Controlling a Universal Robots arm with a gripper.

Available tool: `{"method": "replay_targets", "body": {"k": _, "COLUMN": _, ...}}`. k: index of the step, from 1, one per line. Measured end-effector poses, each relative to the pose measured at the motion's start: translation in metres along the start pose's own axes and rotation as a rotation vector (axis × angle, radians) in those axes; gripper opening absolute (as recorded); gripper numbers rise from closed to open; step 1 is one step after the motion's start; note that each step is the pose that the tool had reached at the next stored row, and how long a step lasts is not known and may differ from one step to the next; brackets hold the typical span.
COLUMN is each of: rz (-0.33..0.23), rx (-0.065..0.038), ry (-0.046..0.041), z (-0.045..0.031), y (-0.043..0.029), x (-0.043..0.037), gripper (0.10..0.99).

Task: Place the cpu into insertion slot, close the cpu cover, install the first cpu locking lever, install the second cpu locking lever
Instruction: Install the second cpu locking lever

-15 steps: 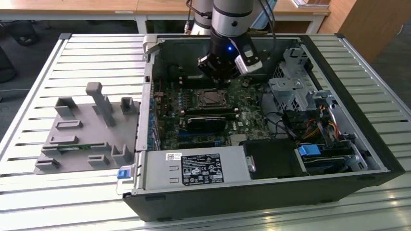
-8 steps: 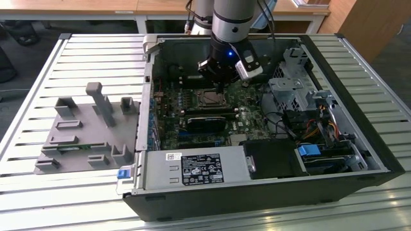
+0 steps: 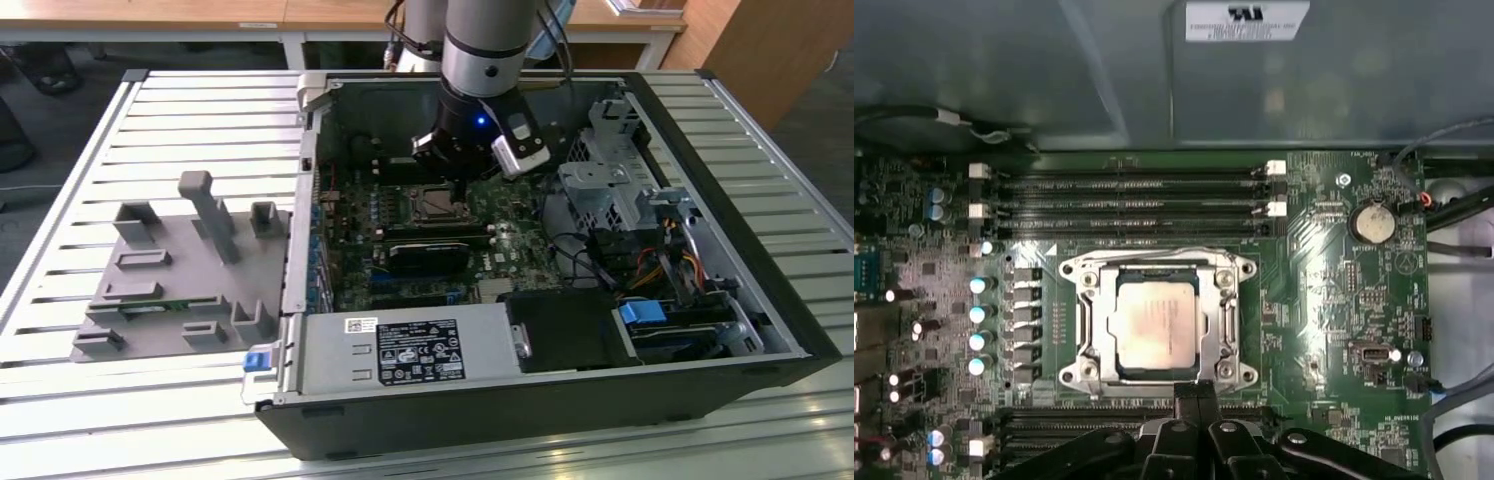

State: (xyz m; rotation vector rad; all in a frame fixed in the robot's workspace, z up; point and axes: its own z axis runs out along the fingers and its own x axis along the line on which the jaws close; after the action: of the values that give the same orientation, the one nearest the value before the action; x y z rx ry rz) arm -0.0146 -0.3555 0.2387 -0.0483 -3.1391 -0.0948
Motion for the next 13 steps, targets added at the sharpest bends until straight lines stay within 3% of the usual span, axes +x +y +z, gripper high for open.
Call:
{"method": "replay_targets", "body": {"k": 3, "rz": -0.003, "rx": 0.000, "ry": 0.0011, "z": 0.0017, "y": -0.0015, "x": 0.0000, "gripper": 0.106}}
{"method": "replay_targets", "body": {"k": 8, "rz": -0.004, "rx": 0.000, "ry": 0.0119, "z": 0.0060, "y": -0.0021, "x": -0.0001, "gripper": 0.106}}
{"method": "replay_targets", "body": {"k": 13, "rz": -0.004, "rx": -0.001, "ry": 0.0134, "z": 0.0069, "y": -0.0088, "x": -0.0002, "gripper": 0.106}}
